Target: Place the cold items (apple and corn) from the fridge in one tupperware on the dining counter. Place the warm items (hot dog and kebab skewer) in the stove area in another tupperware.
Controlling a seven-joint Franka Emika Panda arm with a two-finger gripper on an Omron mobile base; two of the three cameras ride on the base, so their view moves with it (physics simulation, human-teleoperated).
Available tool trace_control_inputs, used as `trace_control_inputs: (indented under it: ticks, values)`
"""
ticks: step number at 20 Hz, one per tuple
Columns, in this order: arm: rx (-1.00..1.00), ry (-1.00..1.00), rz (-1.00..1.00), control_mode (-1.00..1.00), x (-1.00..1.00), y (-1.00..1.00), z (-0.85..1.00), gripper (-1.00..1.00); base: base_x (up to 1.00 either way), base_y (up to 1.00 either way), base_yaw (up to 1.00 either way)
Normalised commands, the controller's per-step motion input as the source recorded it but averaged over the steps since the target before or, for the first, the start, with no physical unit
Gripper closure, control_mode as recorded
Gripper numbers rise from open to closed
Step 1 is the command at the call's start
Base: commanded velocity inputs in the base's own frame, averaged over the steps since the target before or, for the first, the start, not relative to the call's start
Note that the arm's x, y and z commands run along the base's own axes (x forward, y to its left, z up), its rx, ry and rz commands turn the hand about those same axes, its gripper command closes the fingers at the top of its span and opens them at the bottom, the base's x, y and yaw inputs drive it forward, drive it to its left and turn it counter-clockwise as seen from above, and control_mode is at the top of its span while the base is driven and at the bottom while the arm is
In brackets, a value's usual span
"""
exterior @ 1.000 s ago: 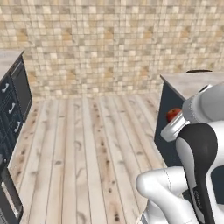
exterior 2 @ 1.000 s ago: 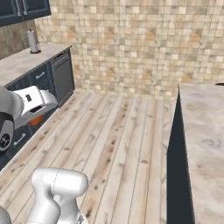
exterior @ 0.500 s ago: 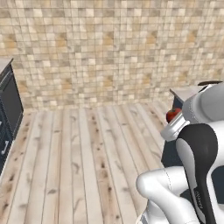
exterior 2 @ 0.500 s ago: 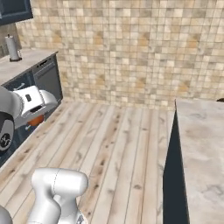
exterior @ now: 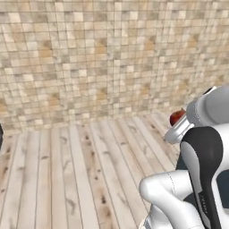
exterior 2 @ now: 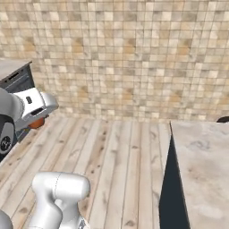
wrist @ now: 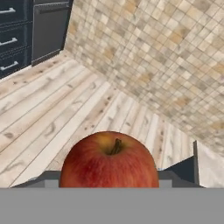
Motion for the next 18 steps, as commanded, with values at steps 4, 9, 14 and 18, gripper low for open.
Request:
trace_control_inputs:
  ticks: [4, 9, 14, 18]
  values:
    - [0.0, 0.0, 0.0, 1.0, 0.0, 0.0, 0.0, 1.0, 1.0, 0.52, -0.52]
    - [0.0, 0.0, 0.0, 1.0, 0.0, 0.0, 0.0, 1.0, 1.0, 0.74, -0.68]
    - [0.0, 0.0, 0.0, 1.0, 0.0, 0.0, 0.0, 1.0, 0.99, 0.8, -0.71]
    - [0.0, 0.0, 0.0, 1.0, 0.0, 0.0, 0.0, 1.0, 0.97, 0.82, -0.71]
